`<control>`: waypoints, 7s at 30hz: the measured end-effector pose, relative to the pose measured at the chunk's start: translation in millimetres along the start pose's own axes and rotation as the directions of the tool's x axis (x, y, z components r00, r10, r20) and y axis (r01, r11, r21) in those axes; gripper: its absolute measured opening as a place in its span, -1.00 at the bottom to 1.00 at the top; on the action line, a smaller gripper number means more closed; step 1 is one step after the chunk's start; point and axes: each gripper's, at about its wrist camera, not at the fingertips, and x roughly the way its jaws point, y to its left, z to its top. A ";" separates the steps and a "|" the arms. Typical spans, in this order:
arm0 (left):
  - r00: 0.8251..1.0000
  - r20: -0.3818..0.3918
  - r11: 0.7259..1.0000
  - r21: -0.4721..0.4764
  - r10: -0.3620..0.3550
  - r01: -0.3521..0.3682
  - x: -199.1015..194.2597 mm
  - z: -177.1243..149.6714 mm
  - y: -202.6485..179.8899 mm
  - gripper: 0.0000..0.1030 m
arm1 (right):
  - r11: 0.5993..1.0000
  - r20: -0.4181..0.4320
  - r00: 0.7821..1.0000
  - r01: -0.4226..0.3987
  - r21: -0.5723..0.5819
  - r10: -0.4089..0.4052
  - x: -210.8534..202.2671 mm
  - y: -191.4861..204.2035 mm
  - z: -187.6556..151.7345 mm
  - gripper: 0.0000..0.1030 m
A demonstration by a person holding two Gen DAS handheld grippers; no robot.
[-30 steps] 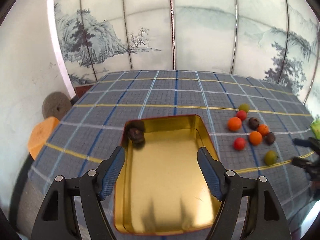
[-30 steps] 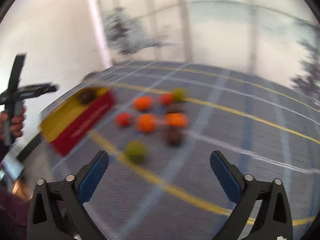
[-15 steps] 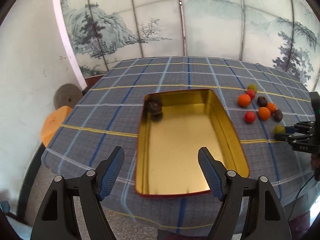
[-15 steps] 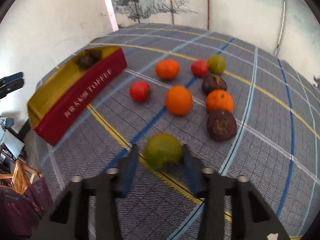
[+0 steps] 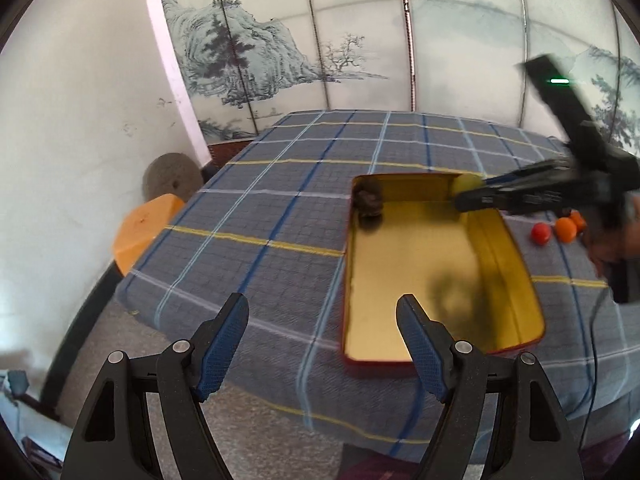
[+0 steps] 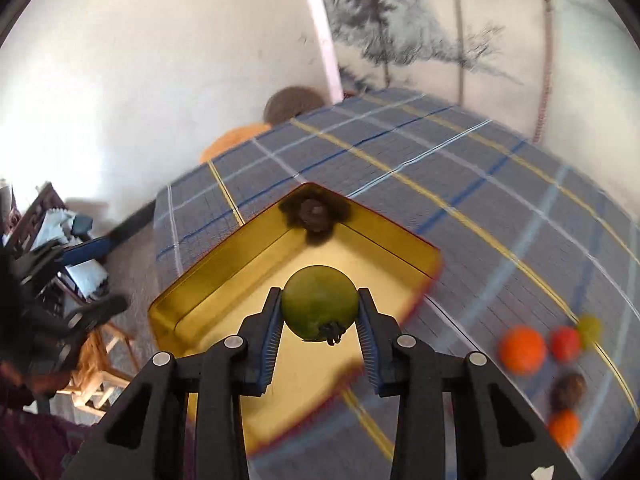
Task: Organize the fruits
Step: 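Carry the lime over the gold tin and release it with the right gripper, then grasp the red tomato with the left gripper, then place the tomato in the gold tin with the left gripper while the right gripper grasps a dried fruit, then carry the dried fruit into the gold tin and open the right gripper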
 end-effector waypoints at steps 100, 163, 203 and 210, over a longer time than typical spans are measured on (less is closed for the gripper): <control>0.883 -0.205 0.867 0.196 -0.422 0.459 13.4 69.5 -157.3 -0.39 | 0.899 0.032 0.937 0.324 0.294 -0.348 -94.4 -146.8 -169.0 -0.33; 0.976 -0.204 0.970 0.213 -0.070 0.115 126.9 50.9 -64.1 -0.34 | 0.792 0.051 0.908 0.334 0.511 -0.416 -133.3 -166.9 -212.0 -0.33; 0.999 -0.053 1.000 0.002 -0.012 0.012 61.8 33.3 0.8 0.13 | 0.962 0.217 0.962 0.108 0.252 -0.165 -122.0 -18.6 -132.3 -0.33; 0.997 -0.069 1.000 -0.017 0.024 -0.025 60.2 18.8 25.5 0.13 | 0.996 0.178 0.984 0.000 0.087 -0.015 -70.8 42.3 -79.0 -0.33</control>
